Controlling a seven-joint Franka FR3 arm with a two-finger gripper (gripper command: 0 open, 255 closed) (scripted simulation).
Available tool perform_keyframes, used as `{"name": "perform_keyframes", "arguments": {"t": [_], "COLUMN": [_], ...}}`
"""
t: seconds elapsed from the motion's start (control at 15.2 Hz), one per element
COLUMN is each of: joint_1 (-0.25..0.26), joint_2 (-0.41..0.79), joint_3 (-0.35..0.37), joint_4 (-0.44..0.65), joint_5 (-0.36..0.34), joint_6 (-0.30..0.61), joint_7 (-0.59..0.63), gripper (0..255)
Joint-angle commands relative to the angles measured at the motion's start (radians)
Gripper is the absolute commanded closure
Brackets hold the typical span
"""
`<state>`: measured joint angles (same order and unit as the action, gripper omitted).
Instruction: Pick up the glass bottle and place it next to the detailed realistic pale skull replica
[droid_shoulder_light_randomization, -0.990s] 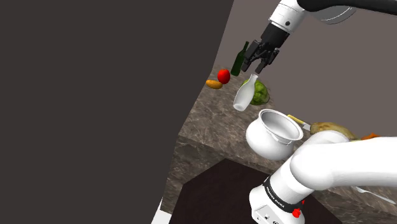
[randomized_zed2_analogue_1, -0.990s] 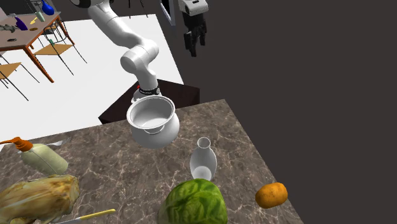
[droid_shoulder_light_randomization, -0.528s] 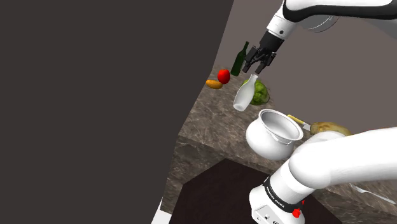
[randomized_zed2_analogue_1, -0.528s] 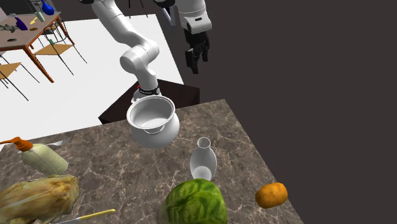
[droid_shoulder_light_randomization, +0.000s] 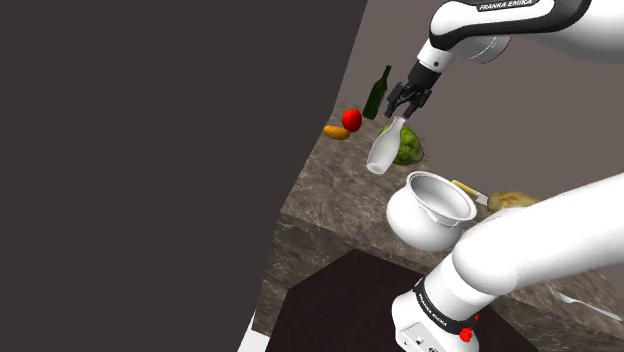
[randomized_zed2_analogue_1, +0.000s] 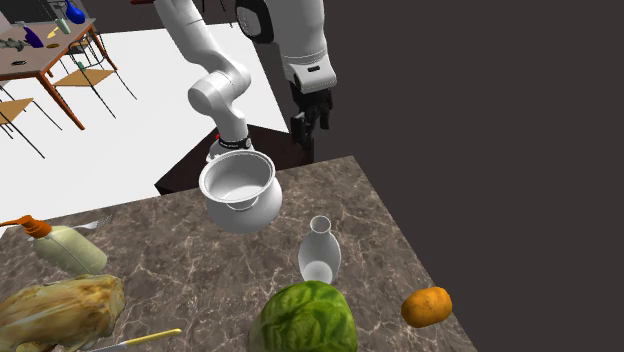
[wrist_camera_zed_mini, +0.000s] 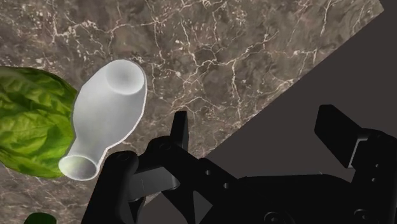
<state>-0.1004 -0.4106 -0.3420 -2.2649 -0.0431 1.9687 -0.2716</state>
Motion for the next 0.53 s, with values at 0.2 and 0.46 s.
{"name": "perform_keyframes", "arguments": {"t": [0.2, 0.46], "joint_1": [-0.008, -0.02], "joint_2": [0.161, 0.298], "joint_3": [-0.076, -0.132], "joint_4": [0.102, 0.198], "joint_5": [0.024, 0.07], "joint_6": [0.06, 0.095], "joint_7": [-0.091, -0.175], "gripper": [0, 0]}}
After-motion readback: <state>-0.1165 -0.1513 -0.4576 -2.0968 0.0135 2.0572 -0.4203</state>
